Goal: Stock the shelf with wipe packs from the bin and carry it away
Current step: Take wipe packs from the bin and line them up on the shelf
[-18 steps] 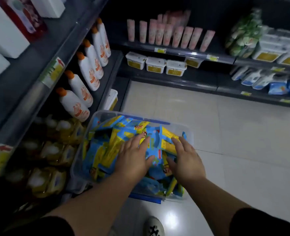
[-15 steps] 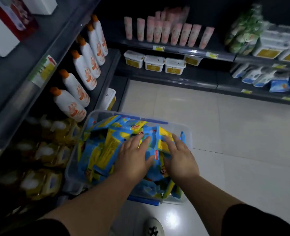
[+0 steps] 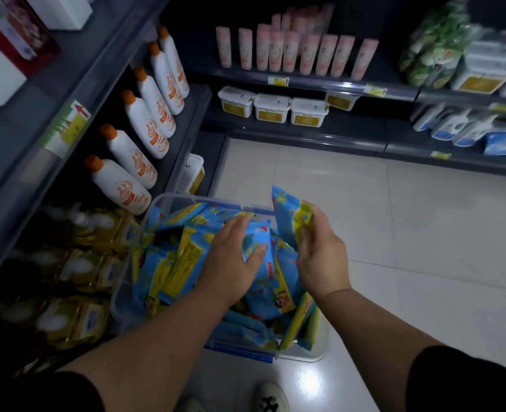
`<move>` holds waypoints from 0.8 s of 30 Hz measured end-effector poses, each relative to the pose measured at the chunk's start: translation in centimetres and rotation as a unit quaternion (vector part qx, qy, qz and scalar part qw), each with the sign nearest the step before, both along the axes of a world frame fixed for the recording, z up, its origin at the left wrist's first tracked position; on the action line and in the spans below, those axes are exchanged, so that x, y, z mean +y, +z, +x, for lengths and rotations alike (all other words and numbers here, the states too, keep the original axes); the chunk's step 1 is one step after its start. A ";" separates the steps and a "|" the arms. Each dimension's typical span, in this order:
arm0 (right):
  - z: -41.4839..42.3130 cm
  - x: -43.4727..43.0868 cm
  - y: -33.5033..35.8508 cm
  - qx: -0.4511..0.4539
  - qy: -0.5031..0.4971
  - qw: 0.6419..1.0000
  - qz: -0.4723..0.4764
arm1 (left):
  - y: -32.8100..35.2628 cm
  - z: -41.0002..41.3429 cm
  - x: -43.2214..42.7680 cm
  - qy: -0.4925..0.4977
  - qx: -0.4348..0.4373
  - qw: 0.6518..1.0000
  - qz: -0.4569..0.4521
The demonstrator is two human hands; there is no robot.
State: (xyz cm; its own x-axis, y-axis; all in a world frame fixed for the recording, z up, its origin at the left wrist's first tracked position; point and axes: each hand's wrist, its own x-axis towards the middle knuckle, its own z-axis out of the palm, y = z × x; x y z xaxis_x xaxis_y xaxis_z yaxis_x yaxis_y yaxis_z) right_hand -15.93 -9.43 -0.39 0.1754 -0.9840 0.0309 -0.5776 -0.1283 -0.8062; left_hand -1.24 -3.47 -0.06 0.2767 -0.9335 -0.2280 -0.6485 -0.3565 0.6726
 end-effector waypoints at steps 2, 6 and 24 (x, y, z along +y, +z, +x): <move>0.4 -0.1 0.9 -0.060 -0.051 0.997 -0.004 | 1.4 -0.1 -0.8 0.045 0.072 0.996 0.012; 2.4 -0.7 0.9 -0.237 -0.084 0.953 0.172 | 2.8 0.4 -1.6 0.120 0.216 0.968 0.035; 4.4 1.7 -3.6 0.108 -0.034 0.934 0.339 | 1.5 5.4 3.4 0.309 0.177 0.931 -0.075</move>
